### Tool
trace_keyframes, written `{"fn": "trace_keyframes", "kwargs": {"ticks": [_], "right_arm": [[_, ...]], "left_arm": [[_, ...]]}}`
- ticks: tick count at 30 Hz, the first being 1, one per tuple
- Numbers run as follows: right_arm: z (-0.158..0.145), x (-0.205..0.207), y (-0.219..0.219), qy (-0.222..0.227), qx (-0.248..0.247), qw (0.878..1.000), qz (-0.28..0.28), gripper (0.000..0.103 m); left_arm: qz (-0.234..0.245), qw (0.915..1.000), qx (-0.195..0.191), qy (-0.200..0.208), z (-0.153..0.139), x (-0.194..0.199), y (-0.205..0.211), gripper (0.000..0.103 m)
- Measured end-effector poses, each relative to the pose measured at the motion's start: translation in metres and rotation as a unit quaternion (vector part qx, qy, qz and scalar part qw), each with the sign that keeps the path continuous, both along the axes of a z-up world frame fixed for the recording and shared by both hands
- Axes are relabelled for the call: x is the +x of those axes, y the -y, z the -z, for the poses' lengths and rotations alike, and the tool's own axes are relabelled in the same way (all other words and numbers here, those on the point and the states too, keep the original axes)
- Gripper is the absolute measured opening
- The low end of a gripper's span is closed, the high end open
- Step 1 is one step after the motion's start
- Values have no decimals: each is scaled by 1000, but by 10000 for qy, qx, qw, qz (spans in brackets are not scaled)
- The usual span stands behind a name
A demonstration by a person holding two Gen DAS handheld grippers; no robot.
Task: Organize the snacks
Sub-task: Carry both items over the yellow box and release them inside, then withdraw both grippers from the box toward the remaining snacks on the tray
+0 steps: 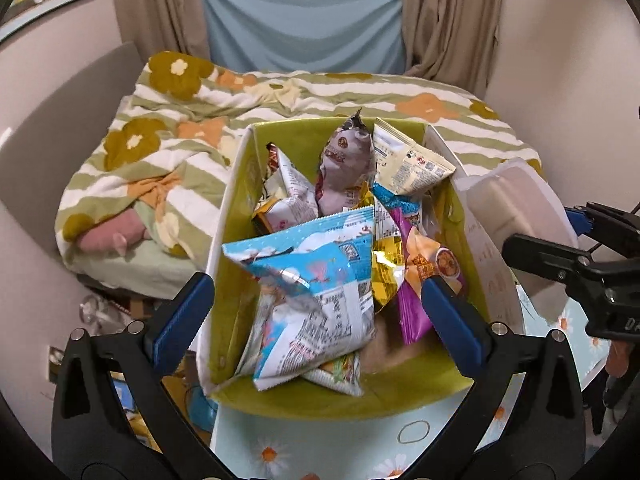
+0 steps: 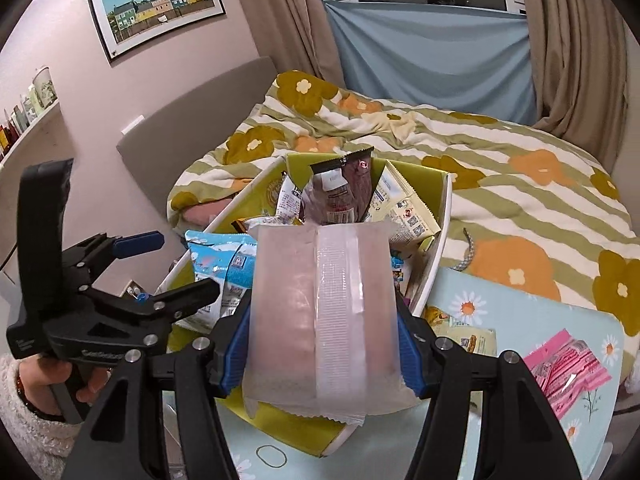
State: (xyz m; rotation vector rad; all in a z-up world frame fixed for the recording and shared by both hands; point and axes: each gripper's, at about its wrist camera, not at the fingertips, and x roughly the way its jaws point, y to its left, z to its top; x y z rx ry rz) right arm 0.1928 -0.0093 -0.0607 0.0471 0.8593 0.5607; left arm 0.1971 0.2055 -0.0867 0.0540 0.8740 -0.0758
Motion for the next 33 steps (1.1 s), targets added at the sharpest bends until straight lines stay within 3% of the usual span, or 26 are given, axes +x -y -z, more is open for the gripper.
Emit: {"fn": "trace_keyframes", "kwargs": {"ticks": [8,16,18,20,33], "right_arm": [[0,8,-28,-143,50,9999,-19,58],[22,17,-46,-535,130,9985,-45,59],[24,17,-40,-549,310,9980,-47,68],[25,15,-31,-530,456,9975,17,101],[16,-3,1,-210,238,9987,397,103]], "left_arm": [[-213,9998,-48,-1,4,-12,-12,103],[-466,9988,-133,-63,9,-17,-29,103],[-523,9984,-186,-138,15,-18,-31,103],[-546,9981,-223,-182,19,-19,-32,103],[-417,9985,-342,-132,14,-26,-25,103]]}}
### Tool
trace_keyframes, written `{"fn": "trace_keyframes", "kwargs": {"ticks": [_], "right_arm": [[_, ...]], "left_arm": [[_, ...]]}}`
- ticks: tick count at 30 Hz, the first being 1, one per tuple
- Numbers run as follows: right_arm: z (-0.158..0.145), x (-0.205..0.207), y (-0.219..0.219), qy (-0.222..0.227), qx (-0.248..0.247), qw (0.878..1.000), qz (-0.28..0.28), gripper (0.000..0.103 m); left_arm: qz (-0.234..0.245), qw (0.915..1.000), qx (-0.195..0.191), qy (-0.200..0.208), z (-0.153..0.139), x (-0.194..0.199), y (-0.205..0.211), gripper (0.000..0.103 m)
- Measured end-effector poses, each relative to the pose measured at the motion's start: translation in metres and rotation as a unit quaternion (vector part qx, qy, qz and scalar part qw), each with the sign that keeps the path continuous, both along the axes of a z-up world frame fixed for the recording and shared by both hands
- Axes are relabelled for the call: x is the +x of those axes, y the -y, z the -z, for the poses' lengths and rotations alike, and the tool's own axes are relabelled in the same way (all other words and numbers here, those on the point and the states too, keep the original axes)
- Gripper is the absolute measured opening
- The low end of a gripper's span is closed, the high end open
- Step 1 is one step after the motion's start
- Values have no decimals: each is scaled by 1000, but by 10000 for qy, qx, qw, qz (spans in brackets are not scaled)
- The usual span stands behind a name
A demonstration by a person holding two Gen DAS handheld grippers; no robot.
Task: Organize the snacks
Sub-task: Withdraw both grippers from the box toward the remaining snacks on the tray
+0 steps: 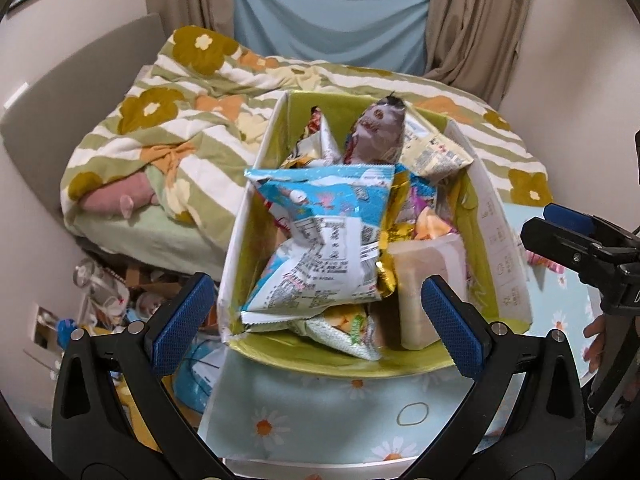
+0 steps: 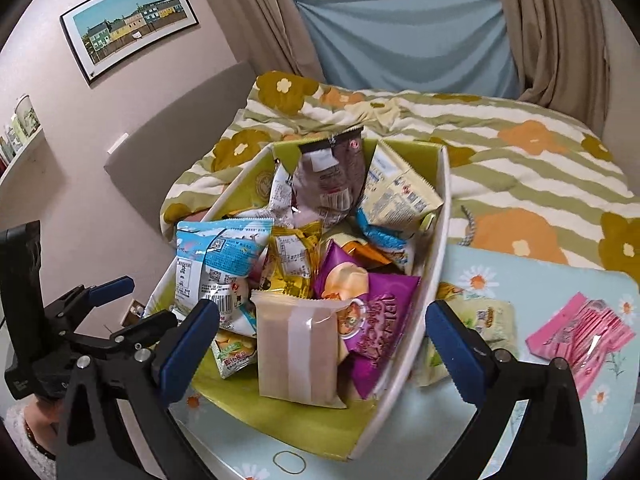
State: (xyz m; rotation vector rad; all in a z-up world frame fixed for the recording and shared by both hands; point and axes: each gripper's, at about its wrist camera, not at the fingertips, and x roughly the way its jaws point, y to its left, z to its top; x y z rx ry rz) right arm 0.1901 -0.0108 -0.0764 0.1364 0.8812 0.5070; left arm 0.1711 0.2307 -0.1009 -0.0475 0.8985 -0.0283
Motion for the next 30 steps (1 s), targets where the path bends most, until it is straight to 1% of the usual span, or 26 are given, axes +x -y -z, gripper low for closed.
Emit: {"fn": "trace_keyframes", "kwargs": {"ticks": [2,6,11,14,17,20,23,26,30], "right_arm": [[-6,-3,3,81,-58,9999,21,103],[-17,-8,13,108,-92,9998,99,103],[-35,-15,43,307,-90,9991,292,103],[-47,-17,67,405,-18,9985,369,103],[-57,-17,94,520,-96,9978,400,103],[-61,-15,120,598,-228,9972,382,103],[-59,-10,151,550,-317,9973,356,103],[-53,-4,180,498,-407,9973,361,103],[-40,8,213,366,-482,9977,313,103]], "left_arm": [[65,10000,2,20,-4,-1,5,103],[223,9997,34,132,-15,-1,18,103],[339,9992,36,223,-28,1,38,103],[482,9984,32,288,-34,2,61,103],[606,9974,120,364,-36,2,90,103],[682,9970,148,346,-35,6,124,103],[828,9959,182,302,-33,11,161,103],[1025,9935,430,239,-25,18,203,103],[1150,9917,581,30,-11,30,244,103]]}}
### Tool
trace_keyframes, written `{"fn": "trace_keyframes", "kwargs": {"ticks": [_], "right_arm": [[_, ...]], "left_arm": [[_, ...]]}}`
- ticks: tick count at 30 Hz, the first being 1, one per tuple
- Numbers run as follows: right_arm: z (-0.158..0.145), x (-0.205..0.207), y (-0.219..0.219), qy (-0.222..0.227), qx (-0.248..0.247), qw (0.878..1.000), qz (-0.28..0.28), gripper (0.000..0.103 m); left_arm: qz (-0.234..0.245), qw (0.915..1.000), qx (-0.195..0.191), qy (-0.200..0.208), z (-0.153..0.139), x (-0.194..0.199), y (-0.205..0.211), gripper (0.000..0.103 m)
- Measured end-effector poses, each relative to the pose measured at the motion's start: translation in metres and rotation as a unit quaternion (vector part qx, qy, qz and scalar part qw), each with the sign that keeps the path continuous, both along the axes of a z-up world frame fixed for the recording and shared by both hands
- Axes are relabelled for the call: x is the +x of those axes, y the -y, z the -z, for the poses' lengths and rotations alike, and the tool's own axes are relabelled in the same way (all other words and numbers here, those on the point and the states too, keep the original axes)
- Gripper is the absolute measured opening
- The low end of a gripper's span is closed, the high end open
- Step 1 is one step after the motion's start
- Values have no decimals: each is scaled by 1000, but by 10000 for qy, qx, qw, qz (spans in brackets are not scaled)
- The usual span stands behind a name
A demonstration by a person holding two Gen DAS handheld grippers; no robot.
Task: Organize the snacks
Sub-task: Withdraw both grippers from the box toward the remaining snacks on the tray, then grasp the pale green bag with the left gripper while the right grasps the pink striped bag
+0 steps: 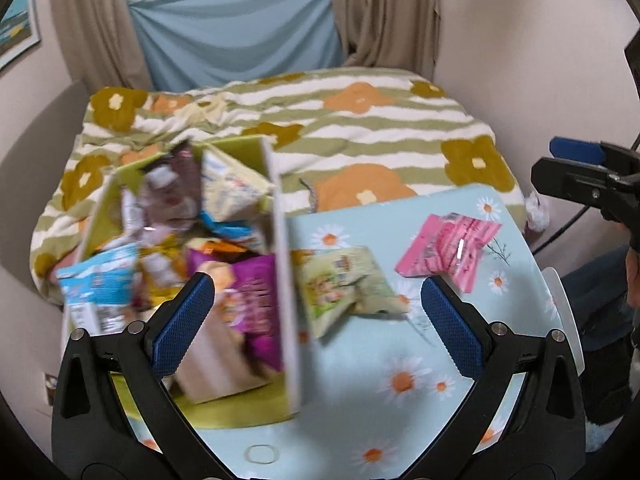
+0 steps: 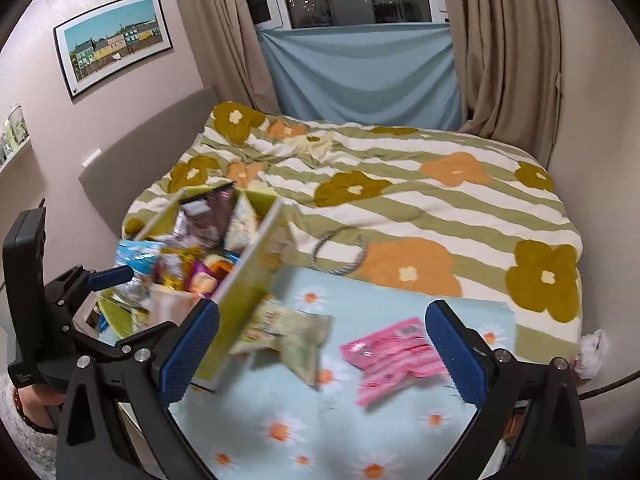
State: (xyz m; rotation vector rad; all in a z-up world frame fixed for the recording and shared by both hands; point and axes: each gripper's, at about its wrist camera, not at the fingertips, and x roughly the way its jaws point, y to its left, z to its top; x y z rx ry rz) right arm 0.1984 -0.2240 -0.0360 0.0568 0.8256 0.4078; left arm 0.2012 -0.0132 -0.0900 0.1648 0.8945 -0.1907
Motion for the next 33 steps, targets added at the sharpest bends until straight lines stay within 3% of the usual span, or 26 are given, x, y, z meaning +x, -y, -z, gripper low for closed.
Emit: {"fn": "trace_keyframes", "kwargs": {"ticks": [9,22,24,33], "right_arm": [[49,36,52,-457,0,9984,-346,103],[132,78,66,-1286,299,9880,-799,103],[141,81,68,-1376,364,9864,-820,103],[164,89,72,-1630,635,9803,-920,103]], "left_arm": [[-160,9969,627,-454,48,31,62,103],[-683,9831,1307,-1088,128,81,85,103],[-667,9794,1578,-1071,139,83,90,103],[-719,9779,1426,-1351,158,87,91,103]]}}
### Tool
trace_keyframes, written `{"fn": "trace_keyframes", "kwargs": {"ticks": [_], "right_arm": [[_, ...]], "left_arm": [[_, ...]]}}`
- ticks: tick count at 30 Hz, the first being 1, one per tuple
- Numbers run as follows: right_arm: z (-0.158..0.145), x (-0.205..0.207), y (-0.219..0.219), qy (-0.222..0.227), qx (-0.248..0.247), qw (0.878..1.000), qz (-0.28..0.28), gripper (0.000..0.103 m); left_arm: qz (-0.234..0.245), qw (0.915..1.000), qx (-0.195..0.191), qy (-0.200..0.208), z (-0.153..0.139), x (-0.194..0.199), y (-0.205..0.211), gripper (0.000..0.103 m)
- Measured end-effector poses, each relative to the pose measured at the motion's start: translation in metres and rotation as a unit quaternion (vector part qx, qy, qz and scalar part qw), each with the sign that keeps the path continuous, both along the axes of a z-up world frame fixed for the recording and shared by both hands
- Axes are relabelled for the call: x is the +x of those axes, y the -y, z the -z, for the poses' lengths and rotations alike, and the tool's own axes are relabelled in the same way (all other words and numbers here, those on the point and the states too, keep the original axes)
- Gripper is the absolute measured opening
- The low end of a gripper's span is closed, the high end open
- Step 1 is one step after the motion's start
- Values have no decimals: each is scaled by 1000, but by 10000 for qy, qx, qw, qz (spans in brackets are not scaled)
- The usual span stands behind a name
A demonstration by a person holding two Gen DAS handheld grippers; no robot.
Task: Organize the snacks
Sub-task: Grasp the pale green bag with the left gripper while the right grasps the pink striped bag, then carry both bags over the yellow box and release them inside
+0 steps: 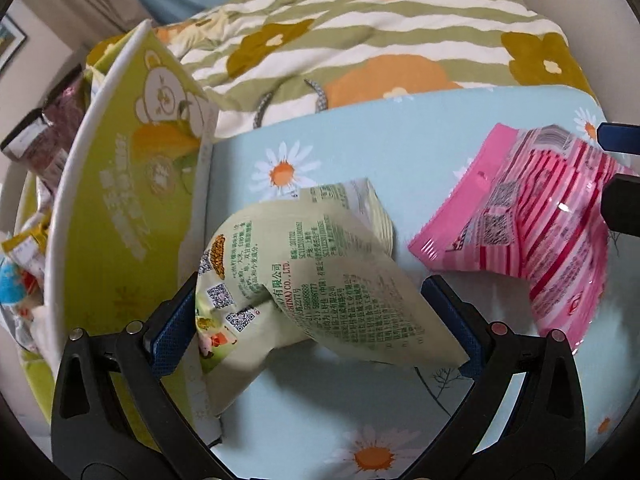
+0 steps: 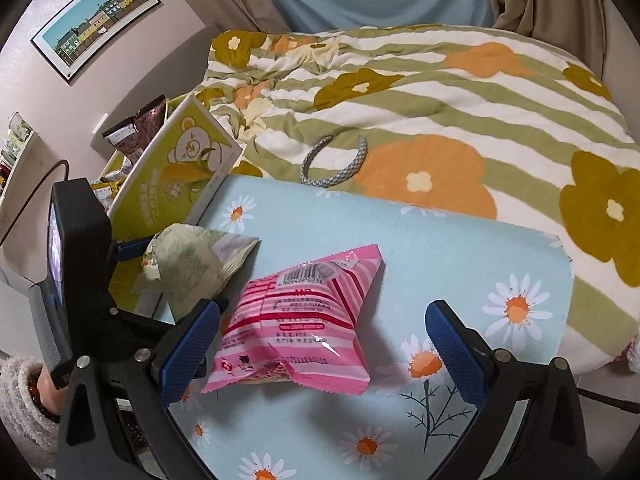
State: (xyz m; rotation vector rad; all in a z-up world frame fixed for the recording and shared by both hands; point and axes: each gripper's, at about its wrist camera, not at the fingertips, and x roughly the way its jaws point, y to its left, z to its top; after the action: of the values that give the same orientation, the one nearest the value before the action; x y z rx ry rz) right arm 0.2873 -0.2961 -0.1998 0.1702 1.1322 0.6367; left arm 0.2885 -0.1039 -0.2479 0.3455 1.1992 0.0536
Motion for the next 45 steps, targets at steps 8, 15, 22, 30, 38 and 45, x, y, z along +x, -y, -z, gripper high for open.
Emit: {"fn": "trace_keyframes", "kwargs": {"ticks": [8,15,22,30,38,45], "right_arm": [[20,2,-6,-314,105,9994,-125,103],[32,11,-19,-564,251,9978,-224,103],[37,10,-32,-565,109,9974,-429,103],[40,6,-40,-428,-82,9978,-495,102],[37,-5,-42,-253,-336,9978,-505,72],[12,-19,-32,63,-301,9991,-285,67]], "left_arm": [[-83,9996,-267,70,2,3,-4,103],[-183,9993,-309,-75,11,2,-10,97],[-330,9980,-534,117,-3,1,-26,64],[-272,9969,-710,214,-10,-10,-27,63],[-182,9957,-845,325,-22,-22,-21,63],[-13,9930,-984,649,-57,-38,-12,63]]}}
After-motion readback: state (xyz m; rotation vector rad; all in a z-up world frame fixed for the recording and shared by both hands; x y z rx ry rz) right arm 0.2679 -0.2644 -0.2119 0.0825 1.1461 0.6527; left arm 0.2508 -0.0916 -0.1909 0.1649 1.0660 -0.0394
